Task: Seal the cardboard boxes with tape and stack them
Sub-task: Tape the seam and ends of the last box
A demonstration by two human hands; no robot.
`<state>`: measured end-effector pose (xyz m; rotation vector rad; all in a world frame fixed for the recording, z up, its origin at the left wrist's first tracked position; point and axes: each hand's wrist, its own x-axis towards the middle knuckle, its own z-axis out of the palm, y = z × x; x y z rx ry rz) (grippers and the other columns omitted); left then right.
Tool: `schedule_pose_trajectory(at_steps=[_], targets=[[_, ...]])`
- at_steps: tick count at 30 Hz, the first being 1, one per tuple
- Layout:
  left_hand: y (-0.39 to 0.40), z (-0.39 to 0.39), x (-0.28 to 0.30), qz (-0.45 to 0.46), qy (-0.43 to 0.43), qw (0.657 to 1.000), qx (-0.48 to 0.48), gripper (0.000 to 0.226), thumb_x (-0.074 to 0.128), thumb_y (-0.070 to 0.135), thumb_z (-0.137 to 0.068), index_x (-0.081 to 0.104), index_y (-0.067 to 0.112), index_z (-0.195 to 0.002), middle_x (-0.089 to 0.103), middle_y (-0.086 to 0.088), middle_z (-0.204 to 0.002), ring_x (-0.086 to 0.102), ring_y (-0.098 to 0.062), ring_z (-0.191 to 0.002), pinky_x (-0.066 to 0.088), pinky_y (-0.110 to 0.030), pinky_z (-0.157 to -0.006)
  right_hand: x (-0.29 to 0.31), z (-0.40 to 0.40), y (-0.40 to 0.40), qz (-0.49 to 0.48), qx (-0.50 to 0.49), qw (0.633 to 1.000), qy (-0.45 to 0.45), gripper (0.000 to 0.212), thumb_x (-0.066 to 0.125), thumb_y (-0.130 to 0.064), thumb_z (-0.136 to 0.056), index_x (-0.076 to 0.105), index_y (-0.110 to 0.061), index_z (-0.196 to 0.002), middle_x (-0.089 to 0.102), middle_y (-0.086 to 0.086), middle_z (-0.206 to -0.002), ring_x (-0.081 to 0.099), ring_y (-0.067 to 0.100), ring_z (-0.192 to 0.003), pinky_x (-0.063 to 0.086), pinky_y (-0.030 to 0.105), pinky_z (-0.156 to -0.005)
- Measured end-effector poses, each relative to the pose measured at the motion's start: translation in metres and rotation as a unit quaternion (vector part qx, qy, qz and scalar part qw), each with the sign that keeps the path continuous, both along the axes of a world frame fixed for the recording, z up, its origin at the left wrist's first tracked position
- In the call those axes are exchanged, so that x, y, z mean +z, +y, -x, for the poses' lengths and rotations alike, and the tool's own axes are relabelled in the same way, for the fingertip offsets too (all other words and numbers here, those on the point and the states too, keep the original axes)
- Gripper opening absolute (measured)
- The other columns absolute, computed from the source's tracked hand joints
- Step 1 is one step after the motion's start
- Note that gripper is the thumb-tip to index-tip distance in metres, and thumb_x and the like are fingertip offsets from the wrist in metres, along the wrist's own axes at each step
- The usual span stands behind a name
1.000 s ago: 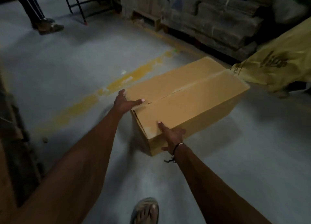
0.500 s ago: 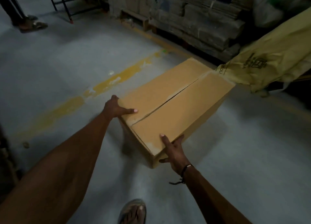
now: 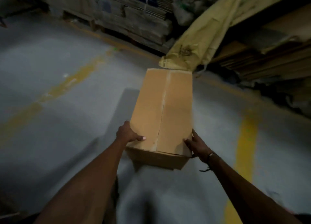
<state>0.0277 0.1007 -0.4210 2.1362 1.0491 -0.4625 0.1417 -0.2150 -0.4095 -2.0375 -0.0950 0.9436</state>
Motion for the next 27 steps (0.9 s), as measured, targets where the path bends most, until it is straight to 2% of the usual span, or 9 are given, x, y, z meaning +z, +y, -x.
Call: schedule_pose_trajectory(at_steps=[4,7,10,13,15,17,22,25,27], targets=[[-0.082,0.011,0.005,-0.003,-0.036,0.999,-0.027,0.122,0.096,0.052,-0.061,0.030,0.012,-0.154,0.043,-0.017,-0.154,0.043,-0.038,-0.141,0.043,-0.046,-0.110,0.003,0.031,-0.085,0.023,-0.064,0.998,-0.006,0.077,0.063,-0.030,-0.100,0.017,-0.036,-0.161,0.044,0.007,-0.153,0.053,0.039,-0.127,0.057,0.062,-0.086],[-0.130,0.020,0.002,0.006,-0.055,0.996,-0.077,0.123,0.095,0.048,-0.066,0.023,0.015,-0.160,0.037,-0.018,-0.158,0.039,-0.039,-0.144,0.040,-0.047,-0.113,0.002,0.066,-0.143,0.027,-0.112,0.993,-0.009,0.082,0.067,-0.024,-0.098,0.016,-0.032,-0.162,0.044,0.003,-0.150,0.050,0.039,-0.130,0.055,0.064,-0.090],[-0.169,0.018,0.001,0.003,-0.060,0.991,-0.123,0.122,0.094,0.046,-0.069,0.021,0.015,-0.162,0.034,-0.019,-0.160,0.036,-0.039,-0.146,0.037,-0.047,-0.116,-0.002,0.097,-0.182,0.057,-0.128,0.989,-0.051,0.084,0.069,-0.019,-0.097,0.015,-0.019,-0.162,0.048,0.012,-0.151,0.051,0.039,-0.132,0.048,0.057,-0.103],[-0.206,-0.001,0.000,0.009,-0.080,0.980,-0.180,0.123,0.094,0.049,-0.068,0.023,0.017,-0.163,0.037,-0.019,-0.158,0.039,-0.039,-0.143,0.037,-0.045,-0.114,-0.005,0.121,-0.211,0.102,-0.146,0.979,-0.097,0.098,0.070,-0.024,-0.095,0.000,-0.018,-0.163,0.062,0.018,-0.126,0.063,0.039,-0.106,0.054,0.044,-0.084],[-0.229,-0.016,0.001,0.015,-0.094,0.972,-0.217,0.117,0.093,0.042,-0.071,0.025,0.015,-0.162,0.039,-0.021,-0.154,0.040,-0.039,-0.141,0.037,-0.042,-0.112,-0.012,0.131,-0.230,0.123,-0.119,0.978,-0.115,0.096,0.069,-0.025,-0.096,0.001,-0.017,-0.163,0.063,0.009,-0.107,0.064,0.033,-0.094,0.050,0.036,-0.075],[-0.249,-0.032,-0.004,0.014,-0.119,0.962,-0.245,0.109,0.093,0.034,-0.074,0.030,0.013,-0.160,0.042,-0.024,-0.147,0.043,-0.039,-0.138,0.037,-0.039,-0.109,-0.028,0.141,-0.247,0.141,-0.097,0.976,-0.134,0.094,0.069,-0.030,-0.095,0.007,-0.013,-0.163,0.066,0.012,-0.113,0.065,0.035,-0.102,0.050,0.037,-0.079],[-0.271,-0.056,-0.025,-0.031,-0.199,0.948,-0.245,0.095,0.098,0.024,-0.063,0.053,0.010,-0.145,0.051,-0.020,-0.134,0.052,-0.040,-0.125,0.042,-0.041,-0.102,-0.057,0.149,-0.258,0.190,-0.092,0.963,-0.168,0.095,0.066,-0.052,-0.090,0.013,-0.015,-0.160,0.063,0.017,-0.107,0.062,0.036,-0.094,0.038,0.031,-0.069],[-0.283,-0.044,-0.017,-0.144,-0.228,0.939,-0.214,0.091,0.098,0.035,-0.061,0.051,0.022,-0.138,0.043,-0.014,-0.132,0.047,-0.039,-0.119,0.047,-0.053,-0.094,-0.050,0.136,-0.265,0.213,-0.127,0.944,-0.218,0.075,0.060,-0.055,-0.094,0.027,-0.017,-0.150,0.067,0.013,-0.091,0.067,0.032,-0.080,0.041,0.030,-0.060],[-0.306,-0.026,-0.011,-0.197,-0.234,0.939,-0.156,0.085,0.093,0.038,-0.069,0.045,0.029,-0.138,0.036,-0.011,-0.132,0.044,-0.038,-0.115,0.048,-0.055,-0.087,-0.050,0.115,-0.280,0.222,-0.185,0.929,-0.229,0.077,0.058,-0.052,-0.098,0.024,-0.010,-0.152,0.069,0.017,-0.091,0.069,0.035,-0.081,0.046,0.033,-0.062]])
